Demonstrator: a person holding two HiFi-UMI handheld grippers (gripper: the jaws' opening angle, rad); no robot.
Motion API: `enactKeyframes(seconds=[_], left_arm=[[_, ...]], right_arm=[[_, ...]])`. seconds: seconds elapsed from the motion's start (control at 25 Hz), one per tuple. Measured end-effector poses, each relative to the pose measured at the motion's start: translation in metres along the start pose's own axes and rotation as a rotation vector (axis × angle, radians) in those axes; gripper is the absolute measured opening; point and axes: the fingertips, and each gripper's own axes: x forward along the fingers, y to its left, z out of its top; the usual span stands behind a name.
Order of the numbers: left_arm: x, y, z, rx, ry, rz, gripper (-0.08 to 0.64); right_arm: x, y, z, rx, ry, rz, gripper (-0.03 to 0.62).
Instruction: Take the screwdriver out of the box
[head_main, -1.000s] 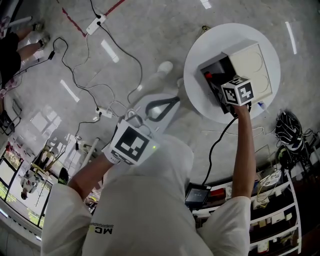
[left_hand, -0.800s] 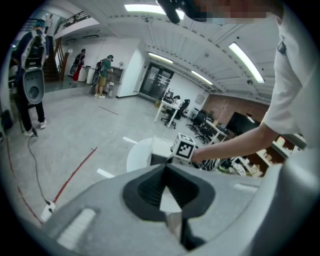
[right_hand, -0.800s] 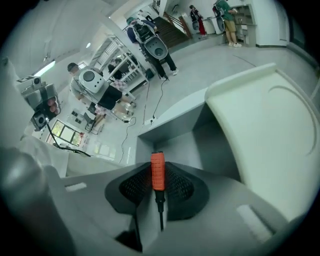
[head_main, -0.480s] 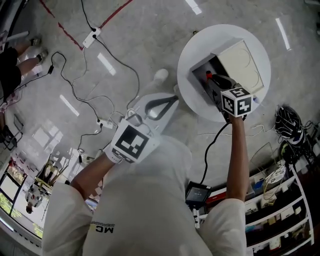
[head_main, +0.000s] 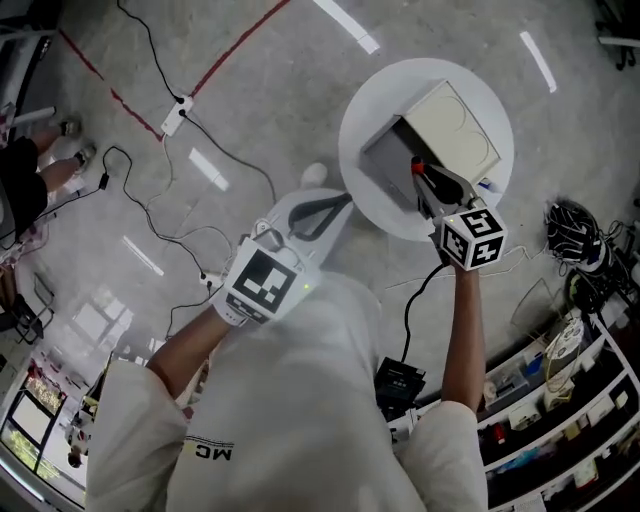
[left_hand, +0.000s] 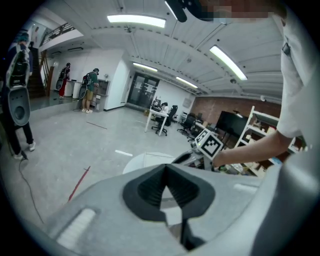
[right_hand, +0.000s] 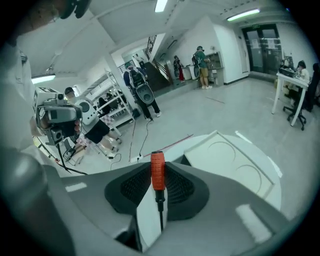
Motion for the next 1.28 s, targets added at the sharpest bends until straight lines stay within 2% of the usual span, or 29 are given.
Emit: enactKeyframes(seconds=[0.72, 0.96, 1.28], left_arm=[[-0.045, -0.052, 0.078, 0.119, -0.113, -0.096, 0.000], [-0.061, -0.076, 0.104, 0.191, -0.164, -0.111, 0.000], [-0.074, -0.079, 0.126, 0.185, -0.226, -0.120, 0.000]], right_arm=[[-0.212, 0.101, 0.090, -0.071, -0.463, -0.252, 0.081], [-0.276, 0.126, 0.083, -0.052, -0.594, -0.345, 0.081], [-0.324, 0.149, 0.076, -0.016, -0.714, -0.460, 0.081]])
